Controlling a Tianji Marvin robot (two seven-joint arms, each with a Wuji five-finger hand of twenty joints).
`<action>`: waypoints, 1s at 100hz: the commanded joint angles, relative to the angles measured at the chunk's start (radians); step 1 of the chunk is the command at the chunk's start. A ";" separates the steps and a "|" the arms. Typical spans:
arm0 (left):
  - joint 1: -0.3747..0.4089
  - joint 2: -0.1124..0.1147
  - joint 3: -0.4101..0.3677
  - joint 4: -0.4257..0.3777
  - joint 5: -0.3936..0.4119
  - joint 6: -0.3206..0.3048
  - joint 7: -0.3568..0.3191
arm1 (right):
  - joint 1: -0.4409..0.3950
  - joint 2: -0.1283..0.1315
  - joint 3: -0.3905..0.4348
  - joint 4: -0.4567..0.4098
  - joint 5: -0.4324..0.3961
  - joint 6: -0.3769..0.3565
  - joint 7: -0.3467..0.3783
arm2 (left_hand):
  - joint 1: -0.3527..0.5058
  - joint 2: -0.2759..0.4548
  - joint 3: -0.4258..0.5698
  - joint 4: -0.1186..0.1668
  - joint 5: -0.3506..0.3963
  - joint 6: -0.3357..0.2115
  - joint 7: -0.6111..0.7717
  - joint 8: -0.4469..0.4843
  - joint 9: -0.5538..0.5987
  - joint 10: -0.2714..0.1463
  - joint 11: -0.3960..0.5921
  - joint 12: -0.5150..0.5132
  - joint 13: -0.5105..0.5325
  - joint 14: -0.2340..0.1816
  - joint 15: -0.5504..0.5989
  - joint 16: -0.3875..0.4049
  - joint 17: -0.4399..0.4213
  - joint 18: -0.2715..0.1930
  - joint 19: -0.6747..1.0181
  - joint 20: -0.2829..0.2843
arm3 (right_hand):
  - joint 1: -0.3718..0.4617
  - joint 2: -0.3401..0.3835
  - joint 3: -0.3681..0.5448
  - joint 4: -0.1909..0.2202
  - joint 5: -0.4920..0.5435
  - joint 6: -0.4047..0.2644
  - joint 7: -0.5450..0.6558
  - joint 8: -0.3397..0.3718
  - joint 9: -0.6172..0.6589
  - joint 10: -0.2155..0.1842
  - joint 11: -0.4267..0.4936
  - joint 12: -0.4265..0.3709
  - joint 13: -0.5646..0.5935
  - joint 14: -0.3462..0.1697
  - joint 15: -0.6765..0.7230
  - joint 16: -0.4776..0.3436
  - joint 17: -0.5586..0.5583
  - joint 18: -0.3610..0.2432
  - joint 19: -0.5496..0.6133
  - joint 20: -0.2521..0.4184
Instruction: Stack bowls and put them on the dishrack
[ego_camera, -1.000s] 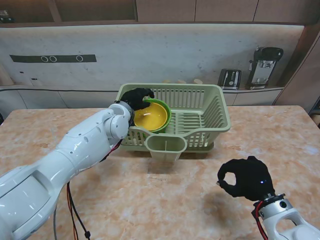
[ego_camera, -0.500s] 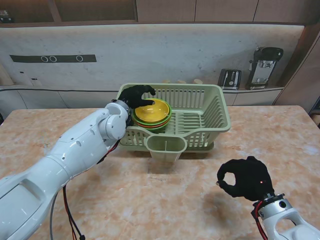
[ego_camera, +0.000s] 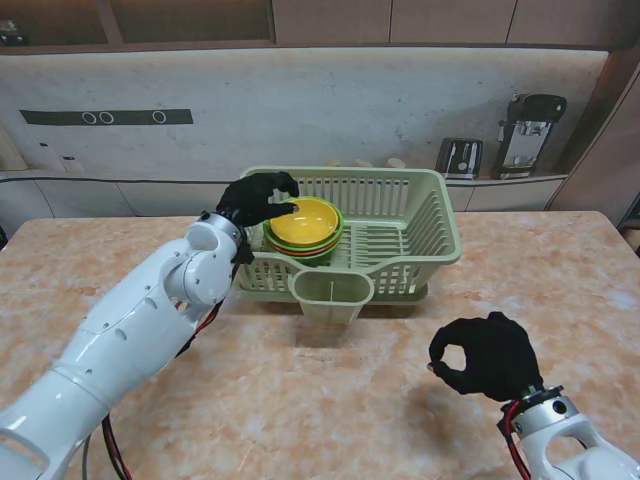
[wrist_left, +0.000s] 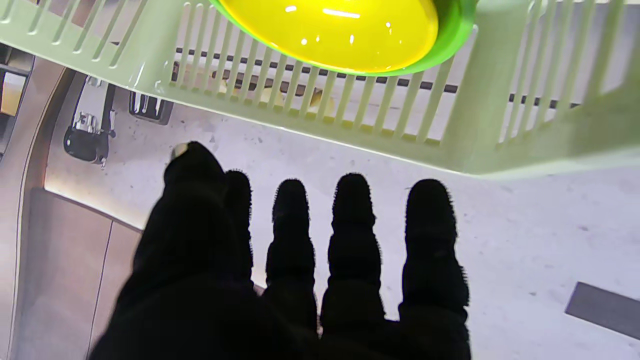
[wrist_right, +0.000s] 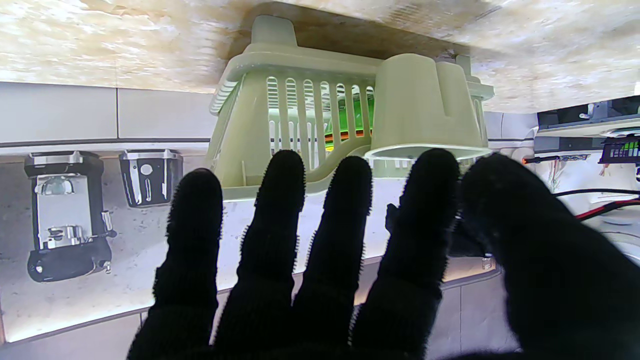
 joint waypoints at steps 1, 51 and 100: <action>0.043 0.013 -0.010 -0.033 0.009 0.004 -0.002 | -0.004 -0.004 -0.006 0.001 -0.002 -0.005 0.017 | 0.037 0.003 -0.016 -0.005 0.032 -0.014 0.025 0.033 0.027 -0.003 0.014 0.020 0.021 -0.006 0.013 0.021 0.014 0.014 0.023 0.015 | 0.009 -0.010 0.009 -0.017 0.007 -0.021 0.020 -0.002 0.022 -0.027 -0.013 0.006 0.001 -0.016 -0.009 0.020 -0.008 -0.010 0.010 -0.005; 0.392 0.065 -0.239 -0.381 0.202 0.006 -0.011 | 0.002 -0.003 -0.014 0.000 0.000 -0.005 0.026 | 0.019 -0.002 -0.021 -0.007 0.070 -0.012 0.051 0.091 0.107 0.001 0.029 0.073 0.080 0.023 0.065 0.117 0.051 0.038 0.103 0.041 | 0.009 -0.009 0.009 -0.017 0.007 -0.020 0.020 -0.002 0.023 -0.027 -0.011 0.005 0.001 -0.015 -0.009 0.020 -0.008 -0.011 0.010 -0.004; 0.647 0.076 -0.360 -0.557 0.361 0.039 0.065 | 0.004 -0.002 -0.019 -0.002 0.000 -0.005 0.032 | -0.006 -0.003 -0.025 -0.009 0.105 -0.011 0.036 0.111 0.135 0.008 0.025 0.116 0.092 0.049 0.084 0.176 0.039 0.062 0.143 0.061 | 0.009 -0.008 0.008 -0.017 0.007 -0.020 0.021 -0.002 0.022 -0.027 -0.012 0.003 0.001 -0.015 -0.009 0.020 -0.008 -0.011 0.011 -0.004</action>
